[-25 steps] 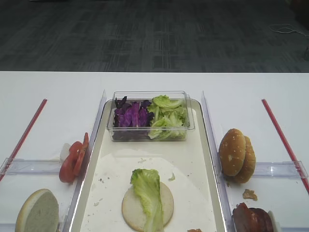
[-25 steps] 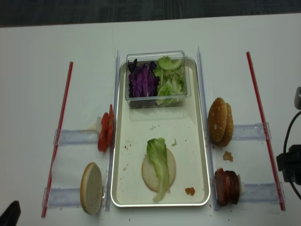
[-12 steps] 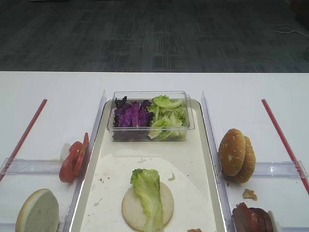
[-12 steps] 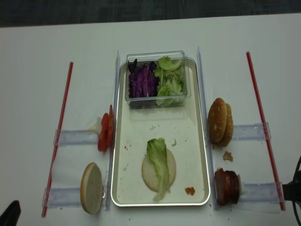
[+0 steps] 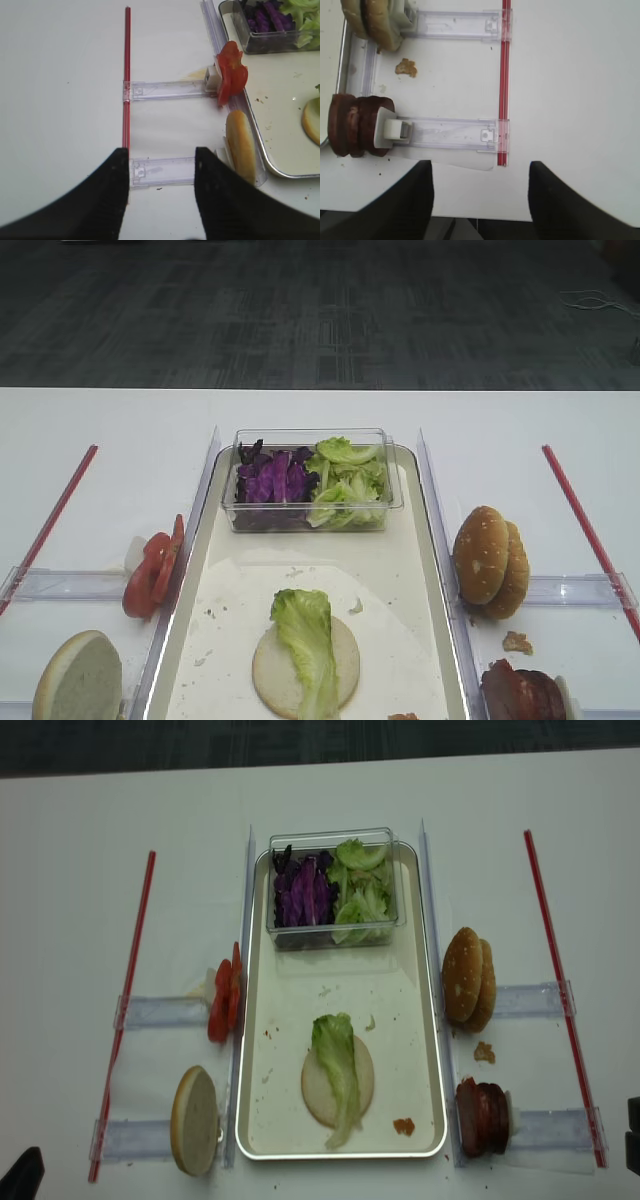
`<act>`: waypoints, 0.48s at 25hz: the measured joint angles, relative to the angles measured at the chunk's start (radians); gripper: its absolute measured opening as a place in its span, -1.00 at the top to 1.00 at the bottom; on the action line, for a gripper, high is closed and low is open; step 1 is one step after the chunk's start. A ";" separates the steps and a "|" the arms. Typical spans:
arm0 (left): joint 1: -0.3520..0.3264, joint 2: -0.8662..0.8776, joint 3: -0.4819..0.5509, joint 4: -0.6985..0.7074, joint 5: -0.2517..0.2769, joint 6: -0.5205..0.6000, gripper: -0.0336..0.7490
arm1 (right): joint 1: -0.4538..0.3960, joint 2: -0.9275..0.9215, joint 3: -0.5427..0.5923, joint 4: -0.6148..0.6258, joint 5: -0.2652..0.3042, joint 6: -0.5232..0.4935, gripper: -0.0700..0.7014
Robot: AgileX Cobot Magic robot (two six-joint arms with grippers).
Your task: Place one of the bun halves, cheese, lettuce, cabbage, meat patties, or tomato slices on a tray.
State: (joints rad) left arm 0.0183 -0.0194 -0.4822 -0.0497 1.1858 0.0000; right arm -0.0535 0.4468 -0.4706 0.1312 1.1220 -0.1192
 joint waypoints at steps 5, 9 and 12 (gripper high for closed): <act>0.000 0.000 0.000 0.000 0.000 0.000 0.16 | 0.000 -0.082 0.001 0.000 0.007 0.000 -0.32; 0.000 0.000 0.000 0.000 0.000 0.000 0.16 | 0.000 -0.162 0.002 0.000 0.012 0.000 -0.32; 0.000 0.000 0.000 0.000 0.000 0.000 0.16 | 0.000 -0.233 0.002 0.000 0.016 0.000 -0.32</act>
State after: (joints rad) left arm 0.0183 -0.0194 -0.4822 -0.0497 1.1858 0.0000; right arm -0.0535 0.2142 -0.4684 0.1312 1.1384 -0.1192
